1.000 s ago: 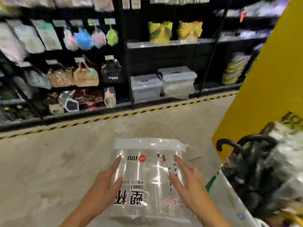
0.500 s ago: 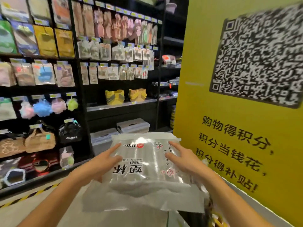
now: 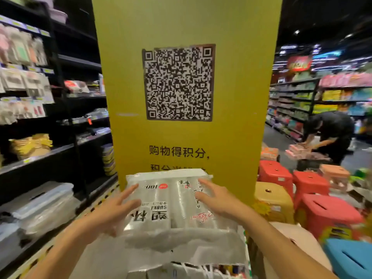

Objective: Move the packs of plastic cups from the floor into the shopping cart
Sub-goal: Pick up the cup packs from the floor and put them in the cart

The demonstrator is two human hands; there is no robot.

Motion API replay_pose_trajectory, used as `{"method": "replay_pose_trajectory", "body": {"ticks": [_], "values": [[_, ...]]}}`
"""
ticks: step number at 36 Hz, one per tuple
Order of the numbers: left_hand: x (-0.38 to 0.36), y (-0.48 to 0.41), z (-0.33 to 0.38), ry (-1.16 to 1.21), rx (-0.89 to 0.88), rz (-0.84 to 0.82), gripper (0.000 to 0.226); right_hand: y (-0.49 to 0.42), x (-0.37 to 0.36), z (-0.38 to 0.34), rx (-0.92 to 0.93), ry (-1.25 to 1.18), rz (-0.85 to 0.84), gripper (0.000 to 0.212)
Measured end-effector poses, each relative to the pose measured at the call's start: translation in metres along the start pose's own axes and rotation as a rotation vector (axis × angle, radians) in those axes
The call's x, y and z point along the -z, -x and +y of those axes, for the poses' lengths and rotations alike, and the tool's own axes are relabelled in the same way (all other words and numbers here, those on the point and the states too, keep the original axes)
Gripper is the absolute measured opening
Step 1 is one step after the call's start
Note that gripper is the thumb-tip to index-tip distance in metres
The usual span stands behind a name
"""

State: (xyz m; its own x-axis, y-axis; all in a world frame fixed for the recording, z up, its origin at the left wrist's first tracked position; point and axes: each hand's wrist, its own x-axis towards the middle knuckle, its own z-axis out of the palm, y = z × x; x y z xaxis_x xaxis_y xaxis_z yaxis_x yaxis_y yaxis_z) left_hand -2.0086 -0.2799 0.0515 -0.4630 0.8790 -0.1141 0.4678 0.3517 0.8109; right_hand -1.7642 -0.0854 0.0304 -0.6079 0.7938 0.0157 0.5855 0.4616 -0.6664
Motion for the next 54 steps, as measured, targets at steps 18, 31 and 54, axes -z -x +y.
{"method": "replay_pose_trajectory", "body": {"ticks": [18,31,54], "values": [[-0.234,0.039,0.152,-0.232,-0.531,-0.513,0.056,0.295,0.128,0.137,-0.5,-0.006,0.466,0.066],[-0.463,0.222,0.267,-0.241,-0.841,-0.802,0.051,0.593,0.184,0.225,-0.888,-0.014,0.78,0.067],[-0.751,0.501,0.386,-0.396,-1.148,-1.204,0.054,0.944,0.203,0.294,-1.291,-0.082,1.205,0.068]]}}
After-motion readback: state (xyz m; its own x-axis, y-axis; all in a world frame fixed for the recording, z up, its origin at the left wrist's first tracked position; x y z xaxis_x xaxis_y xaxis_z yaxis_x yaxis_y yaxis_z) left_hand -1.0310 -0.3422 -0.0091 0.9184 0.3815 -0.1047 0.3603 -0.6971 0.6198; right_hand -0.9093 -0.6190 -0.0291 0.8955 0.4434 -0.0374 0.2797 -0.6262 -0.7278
